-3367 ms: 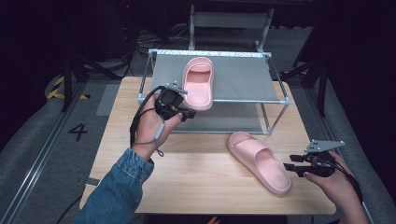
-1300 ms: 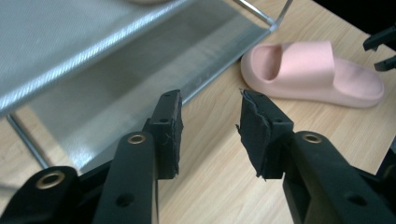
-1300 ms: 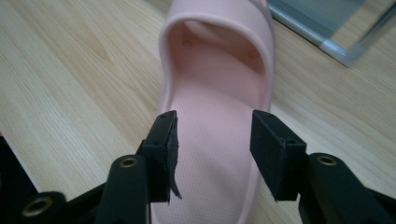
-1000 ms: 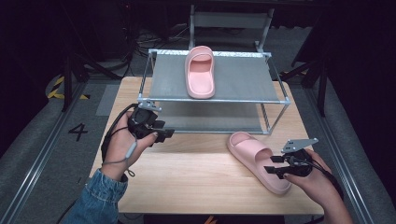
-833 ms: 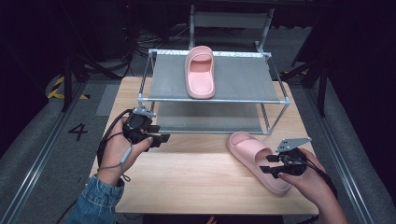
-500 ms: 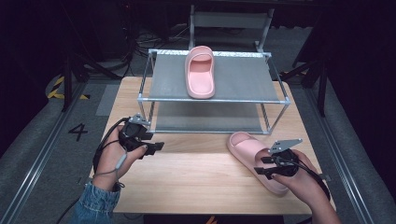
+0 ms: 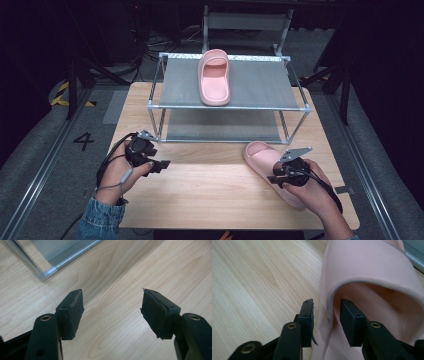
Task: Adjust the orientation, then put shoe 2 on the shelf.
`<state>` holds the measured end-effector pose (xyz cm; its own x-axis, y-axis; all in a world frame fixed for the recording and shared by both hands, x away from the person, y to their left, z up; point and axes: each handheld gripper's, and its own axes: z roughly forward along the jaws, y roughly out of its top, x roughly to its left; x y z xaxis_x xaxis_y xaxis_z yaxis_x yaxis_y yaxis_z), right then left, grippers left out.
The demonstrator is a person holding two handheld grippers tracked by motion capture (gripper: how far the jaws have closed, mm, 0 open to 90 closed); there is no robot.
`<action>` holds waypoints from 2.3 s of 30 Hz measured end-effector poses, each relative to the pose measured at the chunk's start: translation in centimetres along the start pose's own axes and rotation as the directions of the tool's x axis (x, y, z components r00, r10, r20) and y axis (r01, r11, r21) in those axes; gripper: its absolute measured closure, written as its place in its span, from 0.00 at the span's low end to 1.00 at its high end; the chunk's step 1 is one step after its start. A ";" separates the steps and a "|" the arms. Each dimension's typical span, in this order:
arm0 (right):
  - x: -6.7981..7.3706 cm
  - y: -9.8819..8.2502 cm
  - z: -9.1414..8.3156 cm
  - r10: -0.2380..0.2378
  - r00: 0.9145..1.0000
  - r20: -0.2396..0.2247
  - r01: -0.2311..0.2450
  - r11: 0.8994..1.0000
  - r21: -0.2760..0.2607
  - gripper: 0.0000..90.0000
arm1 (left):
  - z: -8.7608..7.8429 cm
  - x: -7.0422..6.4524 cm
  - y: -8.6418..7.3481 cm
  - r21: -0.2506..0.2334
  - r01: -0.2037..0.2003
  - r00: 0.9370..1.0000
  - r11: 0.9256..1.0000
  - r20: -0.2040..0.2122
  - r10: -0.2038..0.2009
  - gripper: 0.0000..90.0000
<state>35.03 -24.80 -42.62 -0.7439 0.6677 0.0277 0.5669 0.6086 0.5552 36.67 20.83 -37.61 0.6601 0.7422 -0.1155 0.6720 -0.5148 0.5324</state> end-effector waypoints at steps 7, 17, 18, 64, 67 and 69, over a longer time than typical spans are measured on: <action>0.3 0.5 0.7 -0.007 0.999 0.051 0.007 1.000 0.017 0.92 | 0.5 1.1 -0.5 0.006 0.001 1.000 1.000 0.006 -0.002 0.35; 0.2 0.7 0.2 0.017 0.998 0.061 -0.018 1.000 0.015 0.95 | 0.4 1.9 -0.8 0.004 0.014 1.000 1.000 0.008 -0.014 0.35; 0.2 0.8 0.1 0.019 0.998 0.059 -0.020 1.000 0.017 0.95 | 0.3 2.0 -0.8 0.004 0.014 1.000 1.000 0.006 -0.014 0.35; 0.7 9.5 -12.1 -0.007 0.999 0.031 0.009 0.999 -0.049 0.94 | 0.5 3.0 -1.2 0.019 0.027 0.999 0.999 0.022 -0.027 0.30; 0.5 10.0 -12.5 -0.004 1.000 0.029 0.005 0.999 -0.044 0.93 | 0.6 3.1 -1.2 0.019 0.026 1.000 0.999 0.012 -0.026 0.28; 0.5 10.6 -12.9 -0.004 1.000 0.017 0.005 0.999 -0.035 0.93 | 0.8 3.0 -1.2 0.028 0.019 1.000 0.999 0.012 -0.019 0.28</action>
<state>36.09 -23.53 -26.03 -0.7401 0.6725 0.0114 0.5509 0.5964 0.5838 38.13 23.38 -39.26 0.6511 0.7467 -0.1359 0.6935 -0.5124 0.5065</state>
